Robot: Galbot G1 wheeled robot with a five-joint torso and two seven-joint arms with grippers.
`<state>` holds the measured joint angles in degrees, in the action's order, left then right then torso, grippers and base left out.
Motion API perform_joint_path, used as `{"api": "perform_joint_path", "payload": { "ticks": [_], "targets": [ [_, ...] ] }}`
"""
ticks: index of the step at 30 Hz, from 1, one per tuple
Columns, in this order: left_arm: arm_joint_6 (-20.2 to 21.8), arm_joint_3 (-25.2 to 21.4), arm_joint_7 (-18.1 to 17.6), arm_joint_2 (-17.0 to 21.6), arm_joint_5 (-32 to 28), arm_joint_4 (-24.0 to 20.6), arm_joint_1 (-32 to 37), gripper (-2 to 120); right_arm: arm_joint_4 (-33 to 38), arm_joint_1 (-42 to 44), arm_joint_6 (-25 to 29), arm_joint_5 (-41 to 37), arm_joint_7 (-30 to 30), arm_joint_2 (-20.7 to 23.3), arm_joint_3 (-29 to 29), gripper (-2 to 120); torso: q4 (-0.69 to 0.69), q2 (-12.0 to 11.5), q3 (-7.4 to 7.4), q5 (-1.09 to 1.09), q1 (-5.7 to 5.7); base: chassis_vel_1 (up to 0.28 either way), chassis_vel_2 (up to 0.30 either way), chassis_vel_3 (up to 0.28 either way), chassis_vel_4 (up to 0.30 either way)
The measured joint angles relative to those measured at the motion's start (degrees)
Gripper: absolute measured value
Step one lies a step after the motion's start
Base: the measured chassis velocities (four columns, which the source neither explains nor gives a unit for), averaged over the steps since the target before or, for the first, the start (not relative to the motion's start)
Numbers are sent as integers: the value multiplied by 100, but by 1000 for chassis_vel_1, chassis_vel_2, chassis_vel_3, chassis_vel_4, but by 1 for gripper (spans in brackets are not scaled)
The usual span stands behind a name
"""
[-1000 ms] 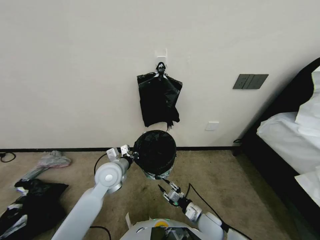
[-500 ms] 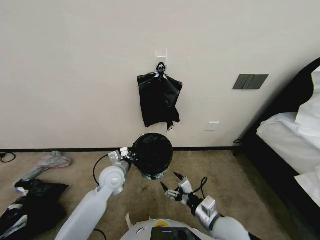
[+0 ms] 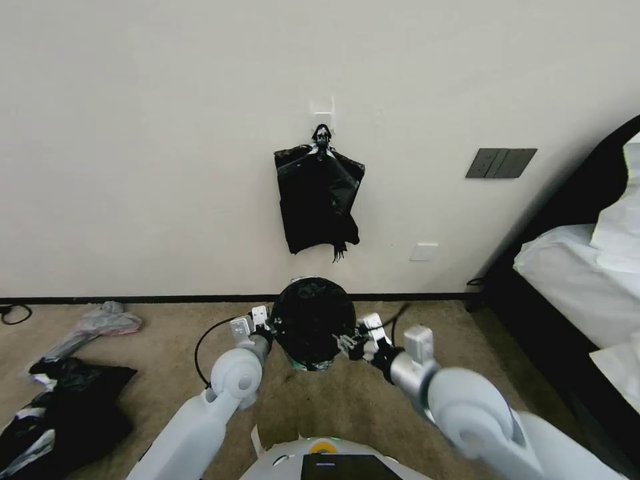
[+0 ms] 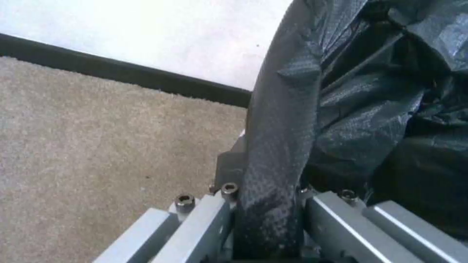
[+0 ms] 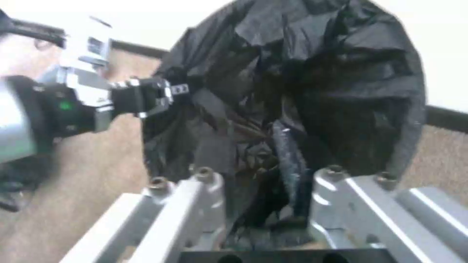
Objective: Place a trash bag onto the trash bin.
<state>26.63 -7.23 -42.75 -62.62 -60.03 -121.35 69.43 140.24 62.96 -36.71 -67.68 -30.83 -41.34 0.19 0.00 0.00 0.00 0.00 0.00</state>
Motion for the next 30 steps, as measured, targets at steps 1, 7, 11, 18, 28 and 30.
{"api": "perform_joint_path", "payload": {
  "ticks": [1, 7, 11, 18, 28, 30],
  "targets": [
    [0, 0, 0, 0, 0, 0, 0, 1, 0, 0, 0, 0, 0, 0, 0, 22, 0, 0, 0, 0, 0, 0, 0, 0, 0],
    [23, 46, -10, -27, 122, 2, 24, 1, -751, -1718, -440, -1045, -1171, -352, -1250, 0, 1, 0, 0, 0, 0, 0, 0, 0, 0],
    [39, 69, -14, -51, 161, 30, 30, 1, -1191, -2396, -440, -1454, -1686, -641, -1962, 0, 0, 0, 0, 0, 0, 0, 0, 0, 0],
    [48, 134, -15, -100, 271, 78, 13, 1, -1760, -3152, -433, -1699, -2089, -1049, -2783, 0, 1, 0, 0, -1, 0, 0, 0, 0, 0],
    [50, 147, 26, -118, 440, 49, 39, 1, -2856, -3880, -411, -2054, -2838, -1845, -3649, 0, 1, 0, 0, -1, 1, 0, 0, 0, 0],
    [50, 139, 41, -120, 465, 48, 47, 1, -2985, -3890, -409, -2010, -2895, -1933, -3699, 0, 1, 0, 0, -1, 0, 0, 0, 0, 0]
  ]
}}
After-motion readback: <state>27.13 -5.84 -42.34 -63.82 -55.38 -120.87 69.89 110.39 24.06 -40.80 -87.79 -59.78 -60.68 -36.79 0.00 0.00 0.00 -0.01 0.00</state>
